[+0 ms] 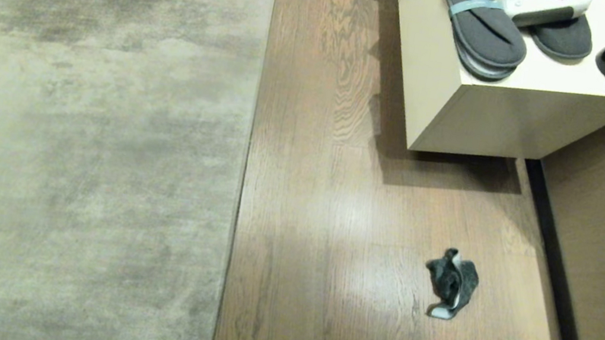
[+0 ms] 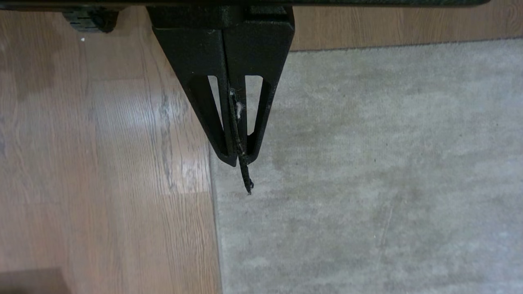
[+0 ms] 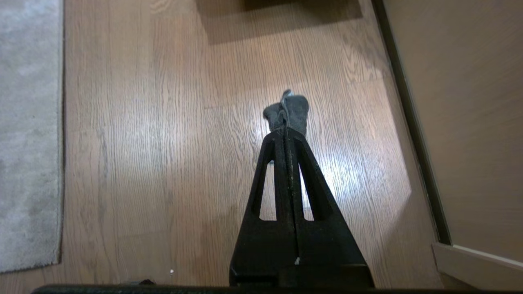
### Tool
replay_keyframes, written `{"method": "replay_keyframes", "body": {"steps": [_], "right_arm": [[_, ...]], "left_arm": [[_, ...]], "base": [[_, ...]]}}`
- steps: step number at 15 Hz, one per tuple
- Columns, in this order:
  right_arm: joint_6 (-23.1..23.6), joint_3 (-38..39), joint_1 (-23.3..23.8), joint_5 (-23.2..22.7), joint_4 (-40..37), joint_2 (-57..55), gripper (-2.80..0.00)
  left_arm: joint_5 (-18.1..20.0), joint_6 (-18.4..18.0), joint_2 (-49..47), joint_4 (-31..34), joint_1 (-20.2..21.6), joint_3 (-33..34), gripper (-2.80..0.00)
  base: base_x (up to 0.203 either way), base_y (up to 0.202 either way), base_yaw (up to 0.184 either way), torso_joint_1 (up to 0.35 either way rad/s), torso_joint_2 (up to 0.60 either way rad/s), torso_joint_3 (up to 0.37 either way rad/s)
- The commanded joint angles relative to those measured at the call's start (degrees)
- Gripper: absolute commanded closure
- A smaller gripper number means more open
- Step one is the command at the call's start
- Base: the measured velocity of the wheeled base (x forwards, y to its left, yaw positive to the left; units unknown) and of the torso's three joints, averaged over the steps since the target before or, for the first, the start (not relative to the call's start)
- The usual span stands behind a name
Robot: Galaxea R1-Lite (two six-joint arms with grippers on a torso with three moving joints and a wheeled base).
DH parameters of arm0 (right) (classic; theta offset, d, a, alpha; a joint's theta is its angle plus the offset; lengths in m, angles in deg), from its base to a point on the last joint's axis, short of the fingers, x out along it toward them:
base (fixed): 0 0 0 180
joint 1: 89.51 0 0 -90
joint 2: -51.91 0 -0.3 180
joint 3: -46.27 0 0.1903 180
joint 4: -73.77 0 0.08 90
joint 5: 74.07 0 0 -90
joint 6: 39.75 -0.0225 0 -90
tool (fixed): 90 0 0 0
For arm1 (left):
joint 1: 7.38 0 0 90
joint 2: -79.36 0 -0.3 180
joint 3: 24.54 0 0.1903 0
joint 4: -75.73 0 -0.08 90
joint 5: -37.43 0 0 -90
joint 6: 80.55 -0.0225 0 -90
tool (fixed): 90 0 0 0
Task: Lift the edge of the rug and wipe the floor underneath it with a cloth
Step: Pick up the rag
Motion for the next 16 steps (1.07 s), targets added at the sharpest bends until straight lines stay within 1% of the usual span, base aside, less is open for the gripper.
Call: {"method": "replay_keyframes", "body": {"steps": [1, 16], "right_arm": [[-0.02, 0.00, -0.02, 0.02, 0.01, -0.09, 0.00], [-0.02, 0.00, -0.02, 0.02, 0.01, -0.09, 0.00]], "left_arm": [[0.02, 0.01, -0.06, -0.02, 0.01, 0.01, 0.00], [-0.07, 0.01, -0.01, -0.02, 0.01, 0.03, 0.00]], "base": [[0.000, 0.000, 0.000, 0.002, 0.00, -0.199], [0.000, 0.000, 0.000, 0.002, 0.00, -0.199]]}}
